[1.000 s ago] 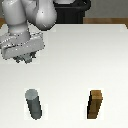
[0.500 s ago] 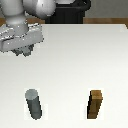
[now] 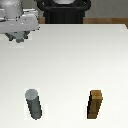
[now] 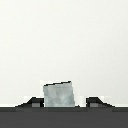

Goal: Put the loop with the handle onto the peg.

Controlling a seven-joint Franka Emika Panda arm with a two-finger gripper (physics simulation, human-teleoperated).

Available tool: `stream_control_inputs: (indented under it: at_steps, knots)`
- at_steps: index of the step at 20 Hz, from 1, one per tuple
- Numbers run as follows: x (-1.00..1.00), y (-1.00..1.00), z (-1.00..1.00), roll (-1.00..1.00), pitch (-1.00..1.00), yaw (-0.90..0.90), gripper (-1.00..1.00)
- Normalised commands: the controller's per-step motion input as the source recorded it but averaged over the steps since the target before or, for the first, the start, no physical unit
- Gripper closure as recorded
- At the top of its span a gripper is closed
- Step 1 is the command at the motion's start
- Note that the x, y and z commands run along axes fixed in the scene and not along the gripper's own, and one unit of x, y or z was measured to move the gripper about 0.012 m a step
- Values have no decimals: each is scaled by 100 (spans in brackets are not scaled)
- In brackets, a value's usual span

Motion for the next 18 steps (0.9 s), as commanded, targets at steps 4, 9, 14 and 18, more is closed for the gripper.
stream_control_inputs:
  at_steps: [4, 9, 14, 18]
  knots:
    - [0, 0, 0, 0, 0, -55, 100]
    - [0, 0, 0, 0, 0, -9, 100]
    - [0, 0, 0, 0, 0, -98, 100]
    - [0, 0, 0, 0, 0, -98, 100]
